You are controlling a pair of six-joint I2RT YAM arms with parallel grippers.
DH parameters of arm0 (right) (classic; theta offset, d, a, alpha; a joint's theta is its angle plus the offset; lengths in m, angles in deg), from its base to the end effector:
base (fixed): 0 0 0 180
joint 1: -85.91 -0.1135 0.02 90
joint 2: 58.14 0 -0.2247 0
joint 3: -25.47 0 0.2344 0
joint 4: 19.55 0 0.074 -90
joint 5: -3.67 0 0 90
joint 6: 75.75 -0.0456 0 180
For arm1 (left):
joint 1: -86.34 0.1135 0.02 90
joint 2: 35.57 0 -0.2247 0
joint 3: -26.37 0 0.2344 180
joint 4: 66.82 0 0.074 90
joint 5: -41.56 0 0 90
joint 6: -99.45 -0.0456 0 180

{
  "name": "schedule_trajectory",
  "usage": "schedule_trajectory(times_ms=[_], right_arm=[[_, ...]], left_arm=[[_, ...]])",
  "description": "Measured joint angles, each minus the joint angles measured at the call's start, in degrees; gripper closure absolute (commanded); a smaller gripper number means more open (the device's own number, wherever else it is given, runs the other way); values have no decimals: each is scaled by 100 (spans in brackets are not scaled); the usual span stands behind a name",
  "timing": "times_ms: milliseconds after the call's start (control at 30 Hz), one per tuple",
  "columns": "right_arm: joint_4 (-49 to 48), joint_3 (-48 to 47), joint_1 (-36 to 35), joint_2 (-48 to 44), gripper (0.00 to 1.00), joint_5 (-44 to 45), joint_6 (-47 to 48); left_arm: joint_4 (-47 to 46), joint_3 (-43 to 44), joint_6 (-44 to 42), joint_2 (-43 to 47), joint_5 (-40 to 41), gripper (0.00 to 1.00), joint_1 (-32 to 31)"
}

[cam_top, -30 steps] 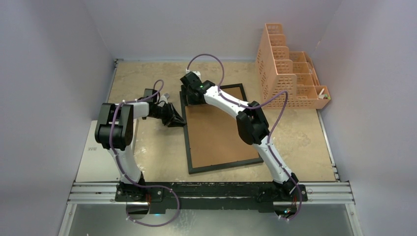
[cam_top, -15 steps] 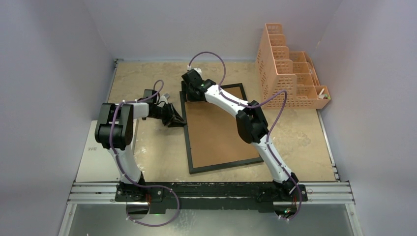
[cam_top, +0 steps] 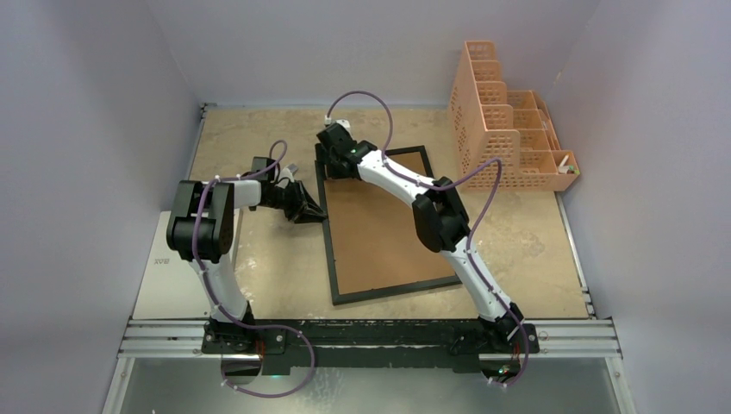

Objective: Put the photo into the frame

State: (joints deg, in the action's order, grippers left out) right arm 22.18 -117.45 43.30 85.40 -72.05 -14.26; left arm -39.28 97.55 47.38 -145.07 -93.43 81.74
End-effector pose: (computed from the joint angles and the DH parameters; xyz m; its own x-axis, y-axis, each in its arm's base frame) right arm 0.3921 0.3454 0.1649 -0.6848 -0.0014 -0.7287 -0.2220 0.9529 0.2067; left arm 0.3187 -0.0580 0.0830 -0.9295 -0.3614 0.0740 -0.2871 0.5827 -0.7603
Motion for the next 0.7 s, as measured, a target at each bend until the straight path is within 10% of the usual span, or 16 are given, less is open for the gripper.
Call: schedule_trajectory(times_ms=[700], right_arm=[[42, -129, -197, 151, 35, 693, 94]], left_arm=[[-81, -46, 2, 0, -33, 90, 9]])
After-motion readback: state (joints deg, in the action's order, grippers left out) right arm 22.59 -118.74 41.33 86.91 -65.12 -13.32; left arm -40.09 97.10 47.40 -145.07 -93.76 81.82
